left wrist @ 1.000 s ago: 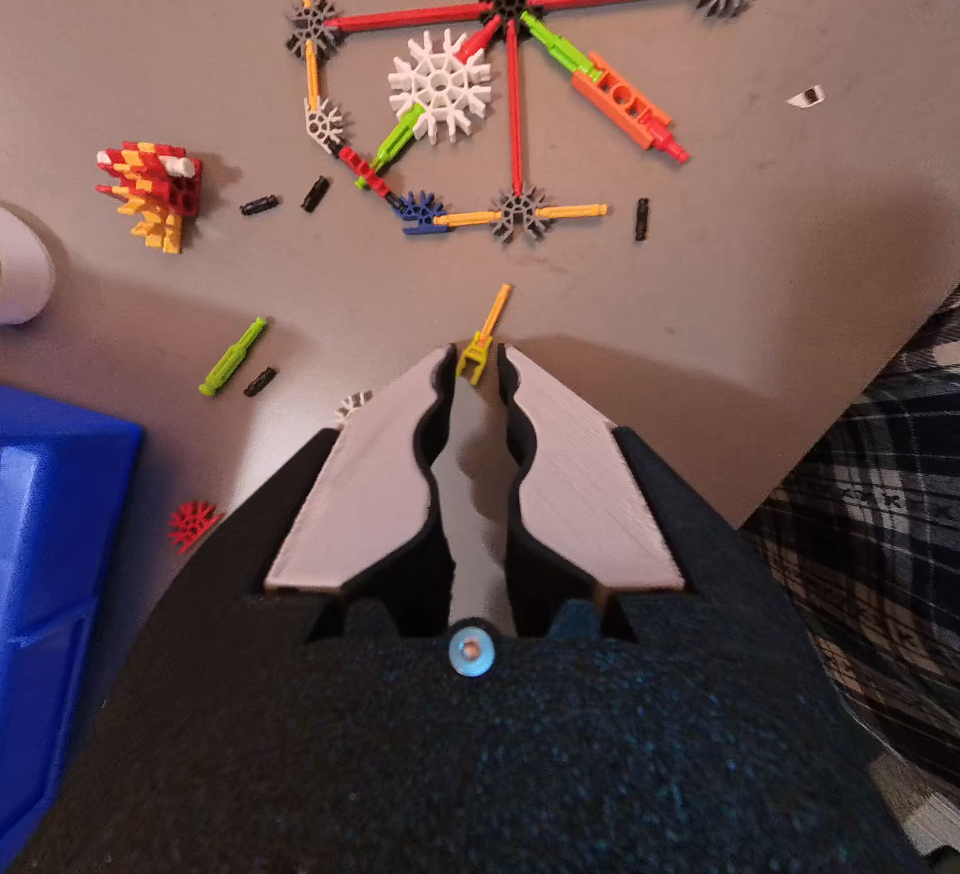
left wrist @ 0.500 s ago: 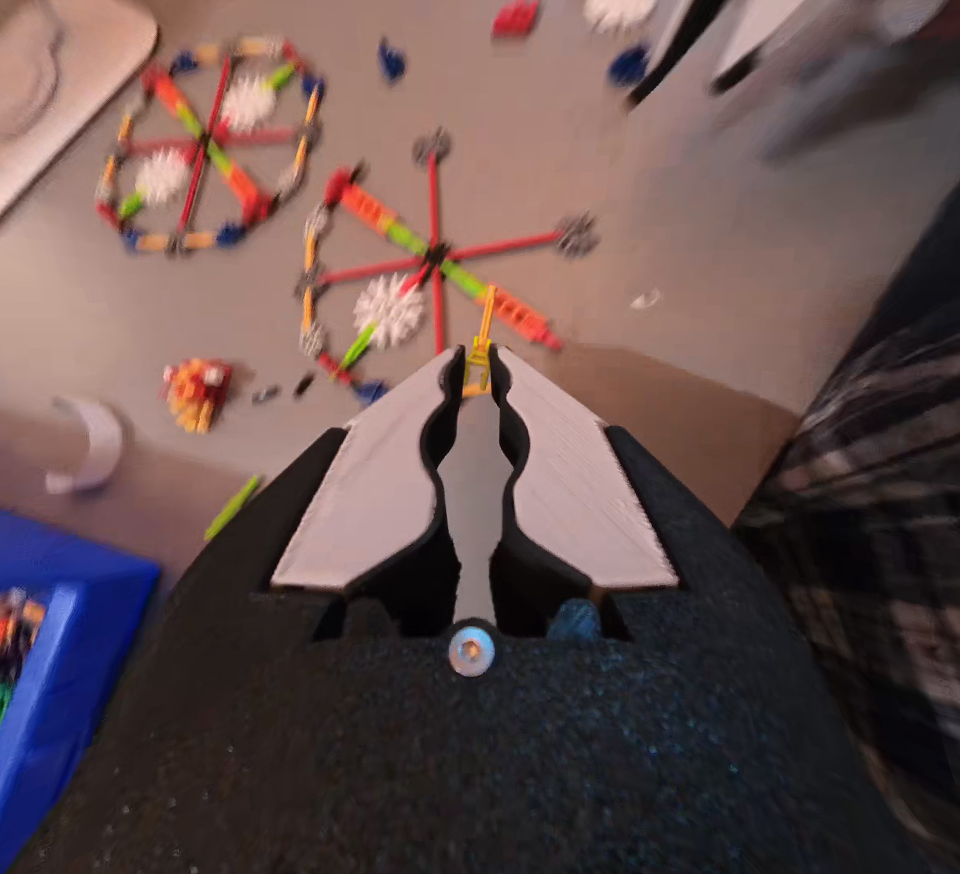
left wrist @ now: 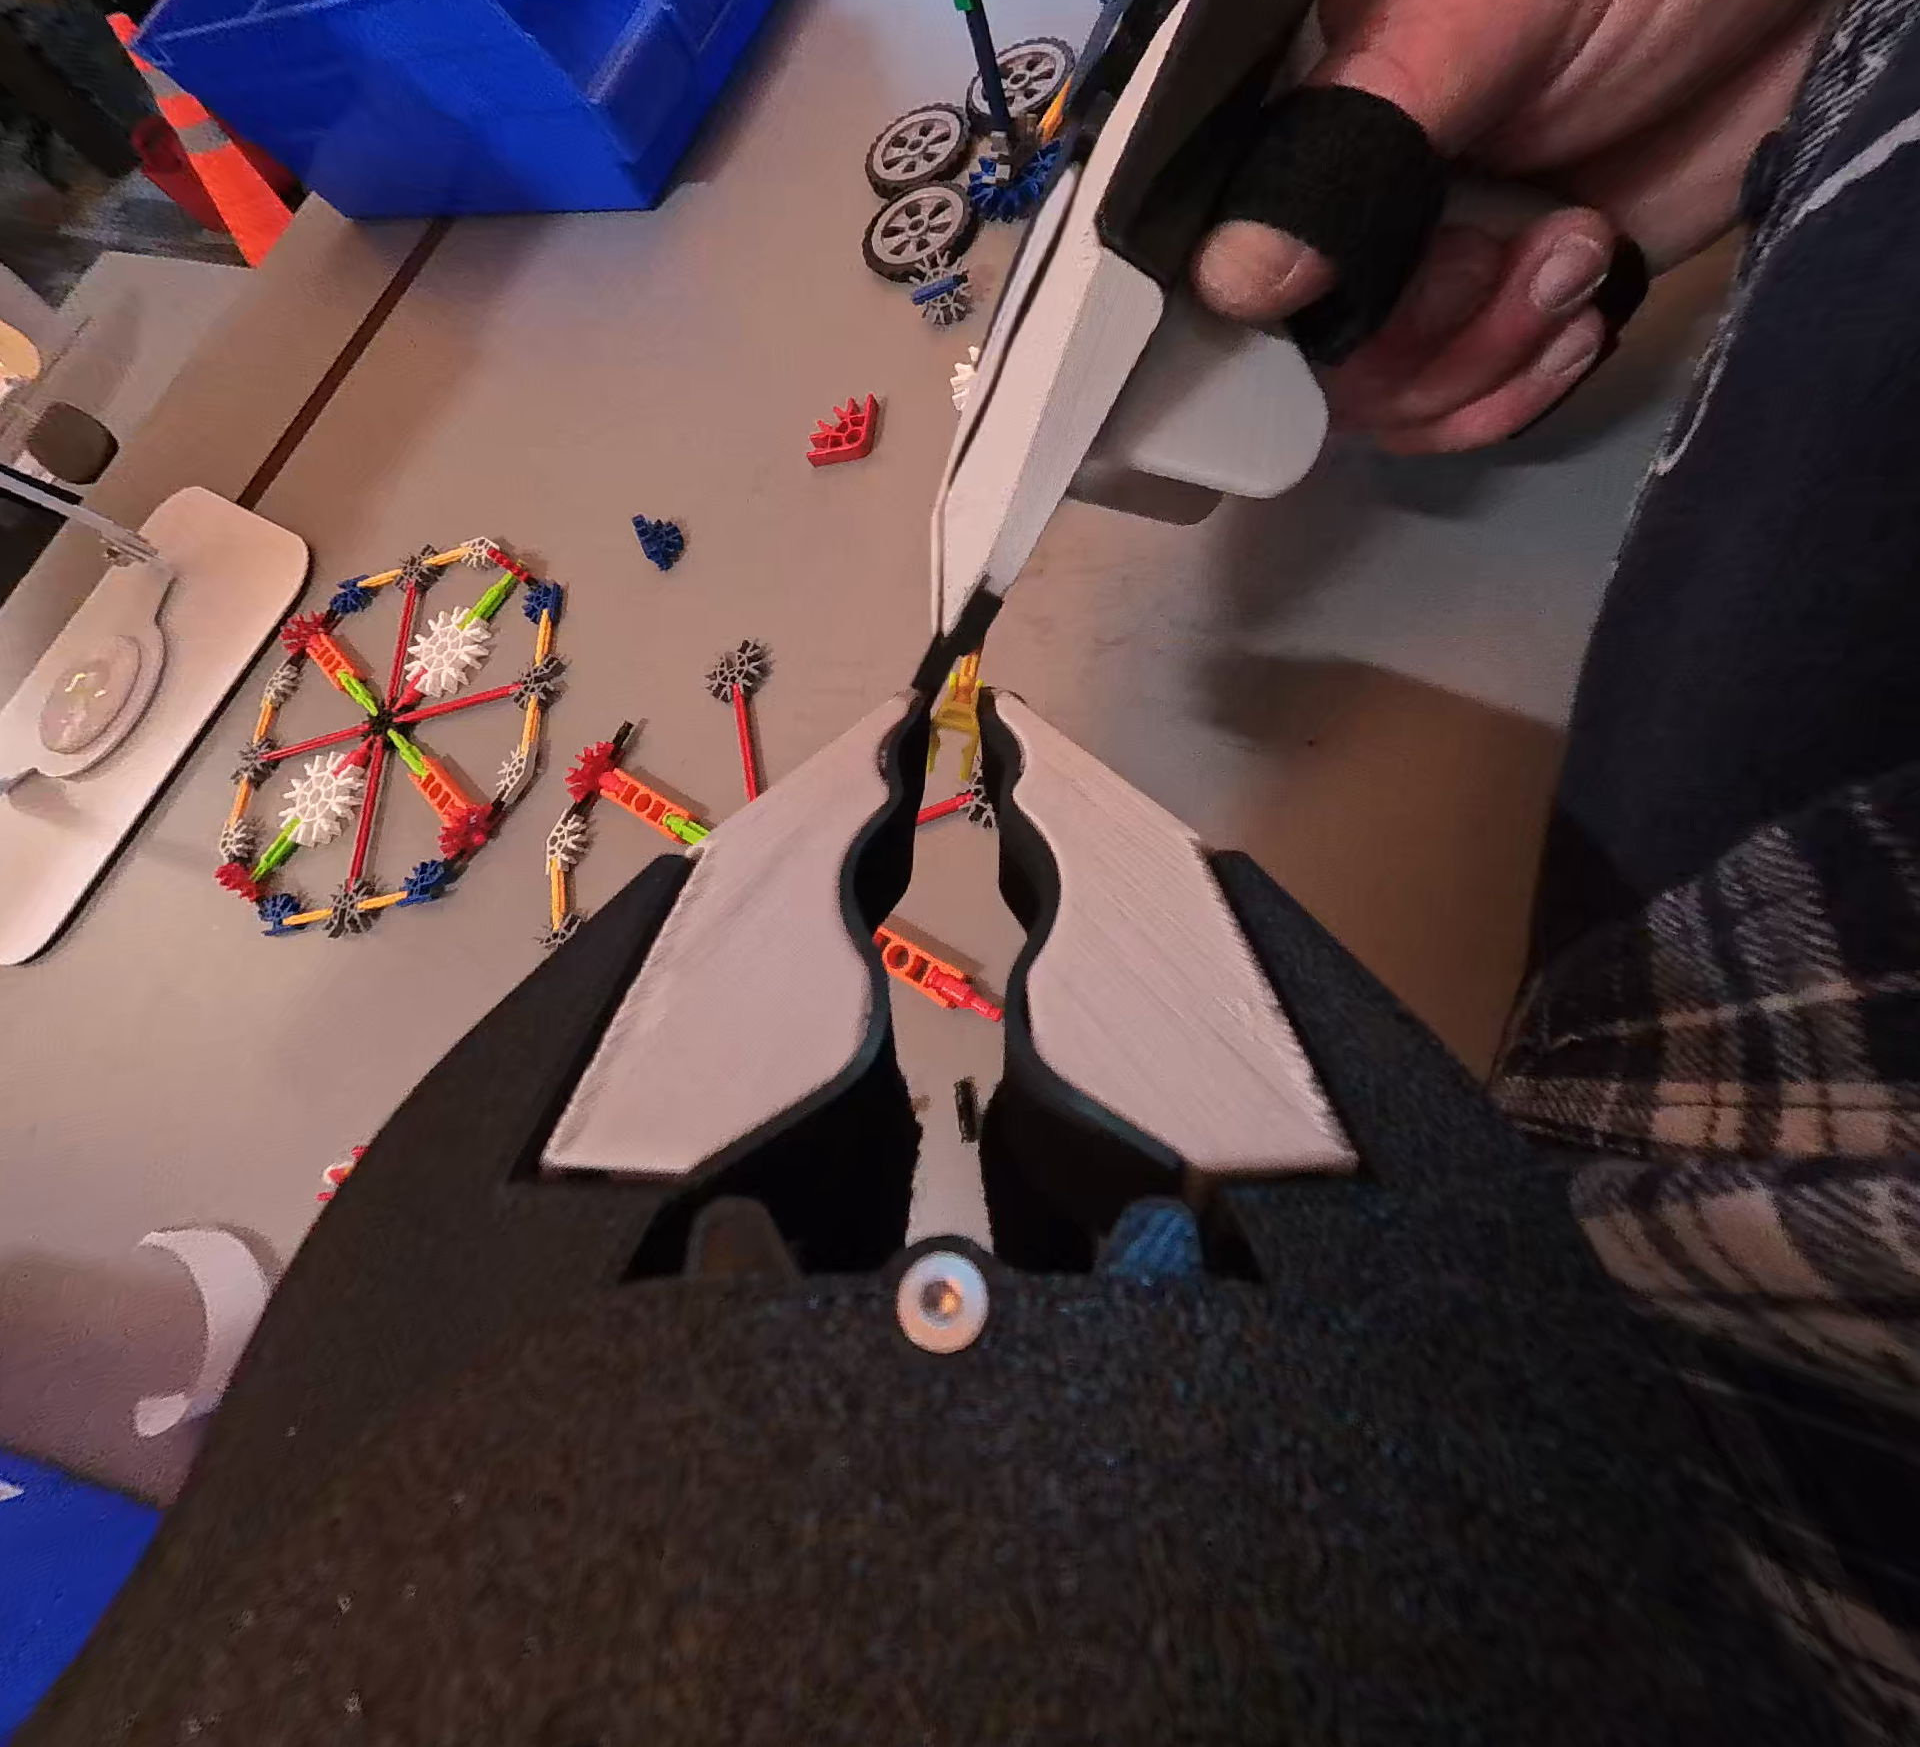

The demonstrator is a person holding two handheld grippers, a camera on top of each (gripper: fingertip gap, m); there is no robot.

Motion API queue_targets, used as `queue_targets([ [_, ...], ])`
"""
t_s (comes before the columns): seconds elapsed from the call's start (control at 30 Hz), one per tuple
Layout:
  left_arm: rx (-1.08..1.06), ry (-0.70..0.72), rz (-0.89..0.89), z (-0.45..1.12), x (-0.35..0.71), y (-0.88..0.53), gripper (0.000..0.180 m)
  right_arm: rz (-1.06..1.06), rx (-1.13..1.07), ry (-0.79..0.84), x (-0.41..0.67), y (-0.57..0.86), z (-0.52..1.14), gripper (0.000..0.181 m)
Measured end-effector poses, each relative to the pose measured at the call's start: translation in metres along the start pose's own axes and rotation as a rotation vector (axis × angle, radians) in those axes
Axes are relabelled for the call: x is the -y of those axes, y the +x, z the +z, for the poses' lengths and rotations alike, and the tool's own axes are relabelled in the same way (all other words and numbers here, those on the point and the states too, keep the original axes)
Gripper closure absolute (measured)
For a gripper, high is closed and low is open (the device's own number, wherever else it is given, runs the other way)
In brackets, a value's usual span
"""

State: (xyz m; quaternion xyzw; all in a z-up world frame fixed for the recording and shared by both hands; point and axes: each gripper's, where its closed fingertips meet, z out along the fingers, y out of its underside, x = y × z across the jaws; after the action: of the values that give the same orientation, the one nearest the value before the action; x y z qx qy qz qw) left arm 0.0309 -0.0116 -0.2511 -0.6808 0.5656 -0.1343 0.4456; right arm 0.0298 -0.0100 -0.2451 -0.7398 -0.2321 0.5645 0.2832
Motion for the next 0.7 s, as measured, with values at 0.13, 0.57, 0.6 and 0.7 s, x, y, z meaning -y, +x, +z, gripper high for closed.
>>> queue_targets([
  [0.13,-0.009,0.036,-0.128,-0.002,0.003,-0.007,0.170,0.022,-0.002,0.049,0.006,0.002,-0.007,0.180],
  [0.57,-0.440,0.285,-0.821,-0.007,0.024,0.003,0.171,-0.121,0.073,0.071,0.012,-0.015,-0.015,0.180],
  [0.6,-0.456,0.301,-0.836,-0.008,0.025,0.003,0.172,-0.123,0.082,0.066,0.012,-0.016,-0.016,0.180],
  [0.7,-0.470,0.318,-0.830,-0.011,0.028,0.005,0.175,-0.142,0.061,0.062,0.012,-0.014,-0.016,0.178],
])
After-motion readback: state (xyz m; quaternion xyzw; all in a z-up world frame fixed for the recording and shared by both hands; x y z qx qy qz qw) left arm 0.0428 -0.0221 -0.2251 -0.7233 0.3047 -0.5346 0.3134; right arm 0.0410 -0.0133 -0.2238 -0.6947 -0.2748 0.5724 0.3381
